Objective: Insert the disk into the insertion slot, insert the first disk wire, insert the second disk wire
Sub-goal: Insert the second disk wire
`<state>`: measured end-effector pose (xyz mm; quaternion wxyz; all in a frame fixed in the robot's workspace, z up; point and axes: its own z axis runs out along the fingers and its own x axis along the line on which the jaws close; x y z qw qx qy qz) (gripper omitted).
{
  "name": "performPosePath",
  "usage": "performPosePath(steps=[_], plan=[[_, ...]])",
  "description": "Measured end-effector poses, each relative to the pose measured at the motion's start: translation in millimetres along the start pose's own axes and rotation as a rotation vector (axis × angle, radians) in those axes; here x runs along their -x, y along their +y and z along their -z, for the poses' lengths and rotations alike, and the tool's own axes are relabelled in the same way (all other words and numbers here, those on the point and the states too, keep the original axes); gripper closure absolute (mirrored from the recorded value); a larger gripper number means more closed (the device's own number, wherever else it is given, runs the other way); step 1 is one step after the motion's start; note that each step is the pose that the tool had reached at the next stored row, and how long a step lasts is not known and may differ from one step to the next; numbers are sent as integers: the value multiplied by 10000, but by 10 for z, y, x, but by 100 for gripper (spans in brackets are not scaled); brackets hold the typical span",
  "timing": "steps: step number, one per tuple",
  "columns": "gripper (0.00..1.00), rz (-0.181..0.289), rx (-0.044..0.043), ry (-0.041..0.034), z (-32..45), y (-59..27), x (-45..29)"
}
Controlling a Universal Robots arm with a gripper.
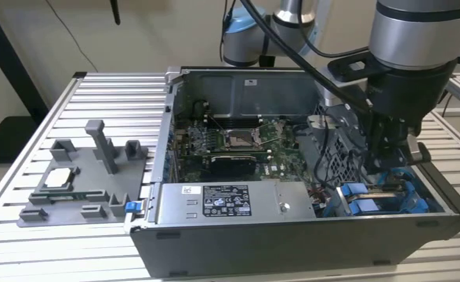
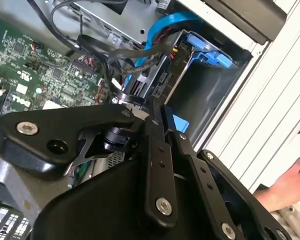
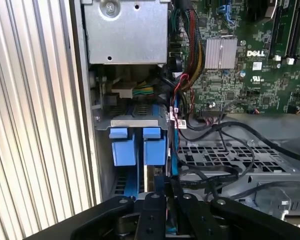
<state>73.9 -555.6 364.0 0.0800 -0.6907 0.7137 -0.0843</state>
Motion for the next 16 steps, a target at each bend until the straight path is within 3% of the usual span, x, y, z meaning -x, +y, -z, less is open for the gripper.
performPosePath(steps=[6,11,16], plan=[[100,4,479,11,-49,-83,-13],[100,6,513,22,-54,-82,-14],[100,-2,519,-19,-124,-84,-14]])
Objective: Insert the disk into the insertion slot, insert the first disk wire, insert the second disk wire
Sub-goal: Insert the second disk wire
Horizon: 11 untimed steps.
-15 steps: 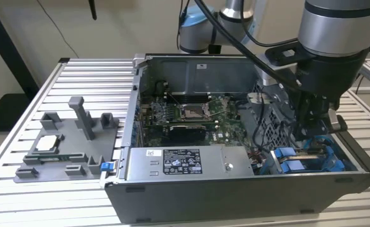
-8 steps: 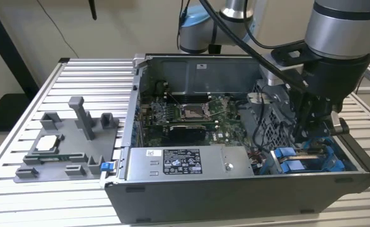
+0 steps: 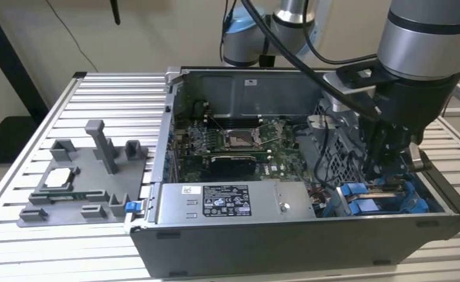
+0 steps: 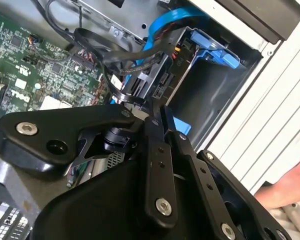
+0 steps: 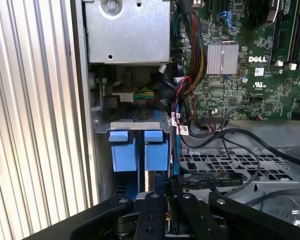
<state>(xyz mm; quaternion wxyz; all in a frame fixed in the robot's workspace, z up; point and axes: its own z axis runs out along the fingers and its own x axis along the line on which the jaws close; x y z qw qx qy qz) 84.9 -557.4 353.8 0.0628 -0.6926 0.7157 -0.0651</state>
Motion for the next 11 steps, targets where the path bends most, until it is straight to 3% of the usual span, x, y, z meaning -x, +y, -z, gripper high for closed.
performPosePath(steps=[5,11], plan=[[100,-14,5,-146,-26,-46,2],[100,-10,5,-159,-30,-52,2]])
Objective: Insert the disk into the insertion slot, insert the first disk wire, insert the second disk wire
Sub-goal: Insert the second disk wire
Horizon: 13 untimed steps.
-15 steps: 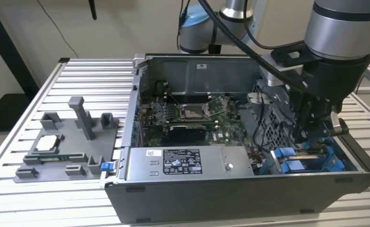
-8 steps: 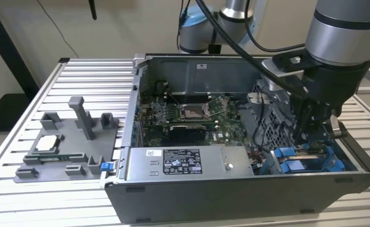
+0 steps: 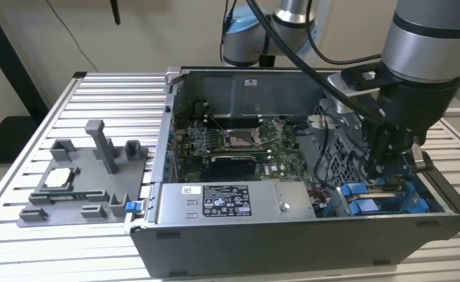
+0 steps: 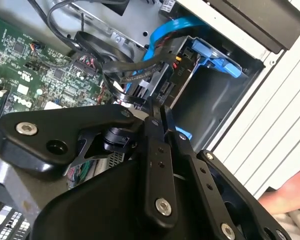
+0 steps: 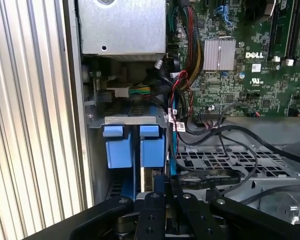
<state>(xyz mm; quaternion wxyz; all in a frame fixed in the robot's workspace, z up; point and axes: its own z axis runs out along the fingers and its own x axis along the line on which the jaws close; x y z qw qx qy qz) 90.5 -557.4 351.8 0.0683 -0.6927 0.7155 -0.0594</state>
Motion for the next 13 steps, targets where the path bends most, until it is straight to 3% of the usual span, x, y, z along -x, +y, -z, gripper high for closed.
performPosePath(steps=[5,9,13], plan=[[100,-1,1,-10,-34,-33,1],[100,-1,14,-11,-64,-149,1],[100,8,19,-11,-69,-174,-39]])
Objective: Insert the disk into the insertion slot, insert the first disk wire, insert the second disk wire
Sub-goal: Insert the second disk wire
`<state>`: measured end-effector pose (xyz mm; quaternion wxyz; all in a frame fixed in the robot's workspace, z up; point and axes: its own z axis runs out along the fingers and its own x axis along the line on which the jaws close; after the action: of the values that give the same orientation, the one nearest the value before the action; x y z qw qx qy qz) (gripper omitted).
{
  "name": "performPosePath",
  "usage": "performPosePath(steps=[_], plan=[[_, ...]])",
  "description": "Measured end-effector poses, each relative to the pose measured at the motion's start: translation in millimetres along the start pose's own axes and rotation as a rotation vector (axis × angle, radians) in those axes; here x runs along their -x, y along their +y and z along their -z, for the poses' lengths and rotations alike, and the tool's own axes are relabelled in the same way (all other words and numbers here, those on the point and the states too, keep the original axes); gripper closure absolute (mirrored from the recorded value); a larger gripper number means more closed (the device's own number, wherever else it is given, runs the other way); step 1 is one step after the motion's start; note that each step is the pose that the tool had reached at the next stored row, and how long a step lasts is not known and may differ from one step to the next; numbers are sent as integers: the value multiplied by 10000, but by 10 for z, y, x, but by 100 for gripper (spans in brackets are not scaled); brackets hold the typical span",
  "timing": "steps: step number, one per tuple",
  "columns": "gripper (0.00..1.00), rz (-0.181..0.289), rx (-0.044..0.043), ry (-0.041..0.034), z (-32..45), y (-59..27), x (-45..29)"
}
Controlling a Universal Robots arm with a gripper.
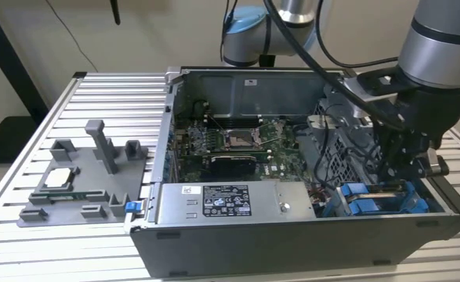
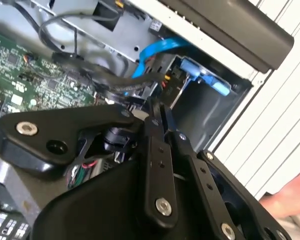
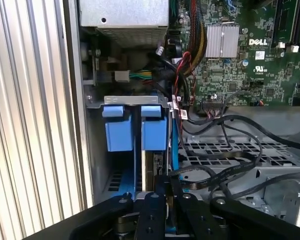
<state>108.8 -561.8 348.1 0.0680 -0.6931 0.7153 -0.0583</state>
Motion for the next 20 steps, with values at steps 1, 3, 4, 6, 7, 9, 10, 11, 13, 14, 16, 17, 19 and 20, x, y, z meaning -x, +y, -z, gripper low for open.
performPosePath(steps=[1,3,4,6,7,9,10,11,13,14,16,17,19,20], plan=[[100,1,0,0,-1,-1,-16],[100,1,0,-2,-5,3,-32],[100,2,-13,-4,-9,12,-32],[100,3,-58,-3,-16,40,-33],[100,2,-75,-3,-24,44,-33],[100,5,-108,-4,-37,46,-33],[100,4,-126,-3,-41,48,-34],[100,4,-147,-5,-45,48,-34],[100,4,-186,-8,-50,49,-33],[100,4,-212,-11,-53,50,-32],[100,4,-251,-14,-61,51,-31],[100,5,-263,-16,-68,52,-31],[100,4,-291,-13,-81,57,-29],[100,5,-300,-13,-91,60,-28]])
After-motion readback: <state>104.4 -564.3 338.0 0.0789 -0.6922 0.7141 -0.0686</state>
